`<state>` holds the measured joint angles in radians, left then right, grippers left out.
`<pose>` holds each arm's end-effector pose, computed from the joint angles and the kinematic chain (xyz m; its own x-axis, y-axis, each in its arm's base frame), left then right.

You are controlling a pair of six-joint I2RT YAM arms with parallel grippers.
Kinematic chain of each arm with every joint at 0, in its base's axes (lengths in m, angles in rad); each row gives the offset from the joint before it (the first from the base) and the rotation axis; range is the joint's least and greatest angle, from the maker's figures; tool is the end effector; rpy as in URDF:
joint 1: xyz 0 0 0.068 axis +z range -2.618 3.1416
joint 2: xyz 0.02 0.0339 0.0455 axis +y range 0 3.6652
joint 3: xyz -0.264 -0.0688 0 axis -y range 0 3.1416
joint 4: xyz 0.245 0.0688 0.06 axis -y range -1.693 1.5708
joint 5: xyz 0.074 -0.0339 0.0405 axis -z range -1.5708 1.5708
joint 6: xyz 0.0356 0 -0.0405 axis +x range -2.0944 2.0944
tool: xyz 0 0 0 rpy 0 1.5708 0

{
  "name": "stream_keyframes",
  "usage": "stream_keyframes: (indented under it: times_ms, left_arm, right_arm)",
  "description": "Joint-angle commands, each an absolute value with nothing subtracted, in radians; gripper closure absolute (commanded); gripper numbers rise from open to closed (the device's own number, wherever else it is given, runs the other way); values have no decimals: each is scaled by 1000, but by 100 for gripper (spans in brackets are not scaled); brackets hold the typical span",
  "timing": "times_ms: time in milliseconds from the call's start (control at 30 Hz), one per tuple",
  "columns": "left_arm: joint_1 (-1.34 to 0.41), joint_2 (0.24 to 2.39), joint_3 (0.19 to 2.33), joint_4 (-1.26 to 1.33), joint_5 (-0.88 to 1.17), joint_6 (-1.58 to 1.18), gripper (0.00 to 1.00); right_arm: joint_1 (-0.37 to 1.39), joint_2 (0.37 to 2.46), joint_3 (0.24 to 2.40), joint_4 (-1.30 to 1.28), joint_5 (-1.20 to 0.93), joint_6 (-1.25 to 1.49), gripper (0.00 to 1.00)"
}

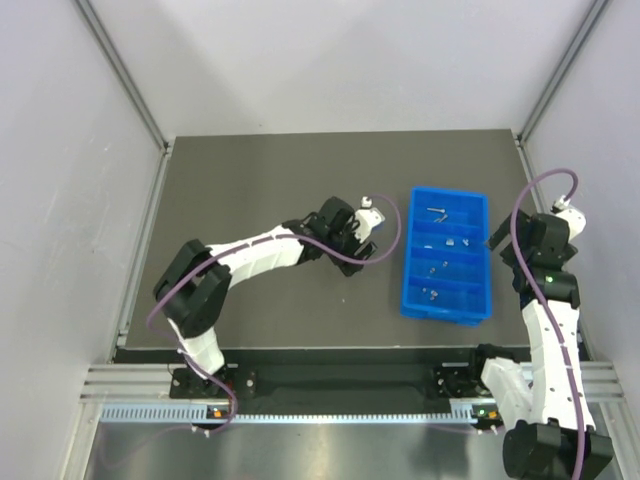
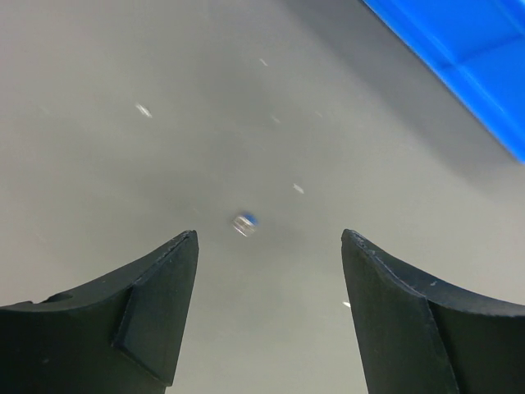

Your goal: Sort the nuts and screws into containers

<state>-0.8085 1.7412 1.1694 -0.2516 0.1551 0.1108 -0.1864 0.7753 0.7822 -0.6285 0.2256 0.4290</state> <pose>0.2567 -0.2768 0.2115 -0.4164 0.5943 -0.6881 0.8383 0.5440 -0.0374 0.1601 -0.0383 0.2967 -0.3709 0.4825 -0.7935 0.5648 0.7954 0.2197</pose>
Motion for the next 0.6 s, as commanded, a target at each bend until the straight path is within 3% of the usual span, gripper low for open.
stream_keyframes:
  times_ms: [0,567]
  left_arm:
    - [-761,1808,1256,-262,268,265,26]
    - [-719,1896,1216,-275,359,408,31]
  right_arm:
    - [-189,773,787,-583,227,423,0]
    - [-189,785,807,-597,259,419,0]
